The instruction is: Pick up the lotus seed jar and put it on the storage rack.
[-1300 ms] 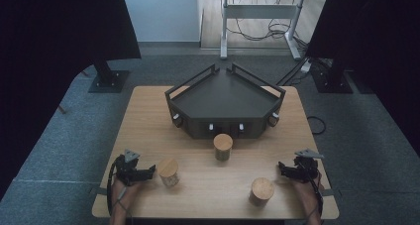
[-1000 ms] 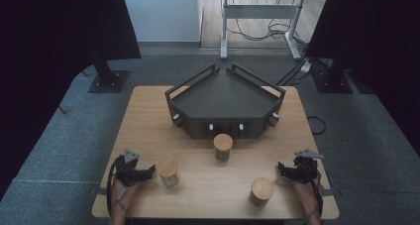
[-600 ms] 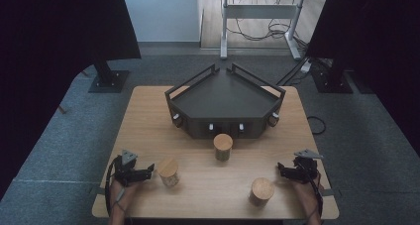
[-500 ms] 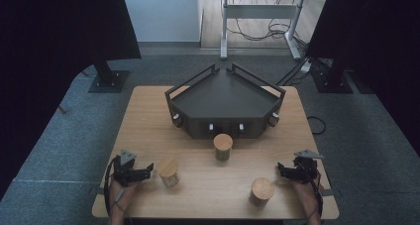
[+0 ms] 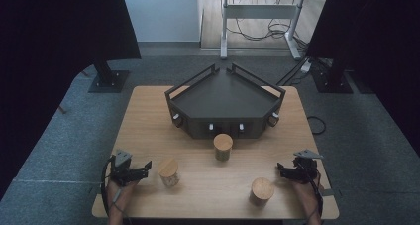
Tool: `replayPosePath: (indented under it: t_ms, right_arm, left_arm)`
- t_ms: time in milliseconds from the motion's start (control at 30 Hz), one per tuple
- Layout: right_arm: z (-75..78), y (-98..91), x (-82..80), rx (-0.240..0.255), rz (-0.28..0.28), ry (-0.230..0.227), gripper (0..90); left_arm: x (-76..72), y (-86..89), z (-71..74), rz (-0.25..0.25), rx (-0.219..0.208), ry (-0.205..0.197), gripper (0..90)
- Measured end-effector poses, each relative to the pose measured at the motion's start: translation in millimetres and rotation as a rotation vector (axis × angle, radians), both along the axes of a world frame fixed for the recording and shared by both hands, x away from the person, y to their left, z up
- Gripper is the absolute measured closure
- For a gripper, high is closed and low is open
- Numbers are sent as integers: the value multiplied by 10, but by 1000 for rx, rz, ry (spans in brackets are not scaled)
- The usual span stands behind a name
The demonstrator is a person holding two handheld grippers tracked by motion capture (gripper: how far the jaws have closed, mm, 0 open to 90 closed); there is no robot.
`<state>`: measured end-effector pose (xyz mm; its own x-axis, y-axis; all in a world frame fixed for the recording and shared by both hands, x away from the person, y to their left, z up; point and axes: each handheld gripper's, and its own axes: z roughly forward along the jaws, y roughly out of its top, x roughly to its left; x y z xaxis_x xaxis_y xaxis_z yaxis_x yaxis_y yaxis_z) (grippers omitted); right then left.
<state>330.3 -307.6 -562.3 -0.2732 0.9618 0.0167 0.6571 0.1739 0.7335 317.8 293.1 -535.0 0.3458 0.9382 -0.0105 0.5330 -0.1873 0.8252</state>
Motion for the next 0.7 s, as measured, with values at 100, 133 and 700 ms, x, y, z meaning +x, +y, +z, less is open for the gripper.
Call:
replayPosePath:
  t_ms: [100,133,700]
  right_arm:
    - [0,0,0,0,0,0,86]
    - [0,0,0,0,0,0,86]
    - [0,0,0,0,0,0,86]
  left_arm:
    - [-12,10,19,1,-11,-16,67]
    - [-12,10,19,1,-11,-16,67]
    - [-63,38,111,-2,-36,-77,72]
